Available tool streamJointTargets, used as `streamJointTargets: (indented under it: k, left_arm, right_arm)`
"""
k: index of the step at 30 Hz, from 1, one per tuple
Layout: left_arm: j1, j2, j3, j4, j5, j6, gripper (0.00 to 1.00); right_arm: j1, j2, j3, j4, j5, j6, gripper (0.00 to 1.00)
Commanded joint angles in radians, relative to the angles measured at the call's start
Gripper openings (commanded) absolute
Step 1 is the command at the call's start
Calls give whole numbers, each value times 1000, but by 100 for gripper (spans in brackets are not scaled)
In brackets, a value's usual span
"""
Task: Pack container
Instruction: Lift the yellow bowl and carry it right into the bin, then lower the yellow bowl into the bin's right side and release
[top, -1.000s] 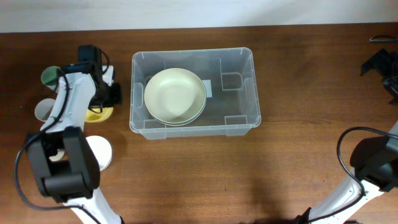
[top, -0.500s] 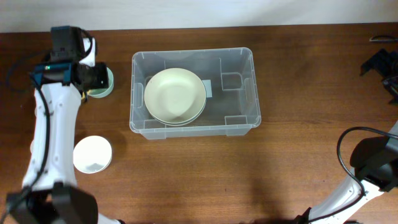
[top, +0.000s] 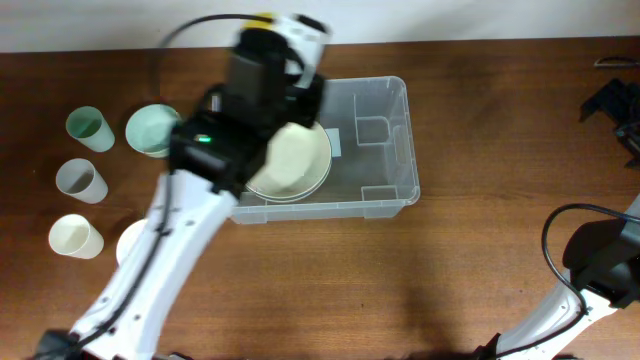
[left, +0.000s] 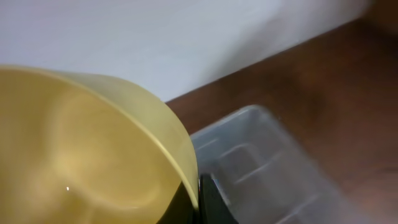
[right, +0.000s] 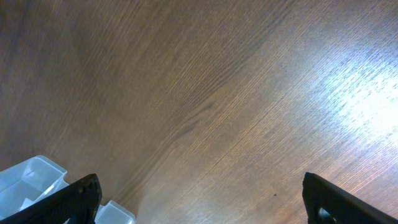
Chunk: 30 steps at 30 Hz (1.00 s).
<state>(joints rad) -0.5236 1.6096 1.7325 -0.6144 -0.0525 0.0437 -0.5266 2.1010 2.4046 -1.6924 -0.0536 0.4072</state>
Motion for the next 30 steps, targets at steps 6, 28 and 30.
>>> streamJointTargets:
  k: [6,28,30]
  left_arm:
    - [-106,176,8,118,-8,-3,1]
    - [-111,469,8,119,91,-2,1]
    - [-111,486,8,118,91,-2,1]
  right_arm:
    - [3,-4,0,-2,-2,-7,99]
    - [3,-4,0,-2,-2,-7,99]
    - [3,-4,0,-2,-2,-7,99]
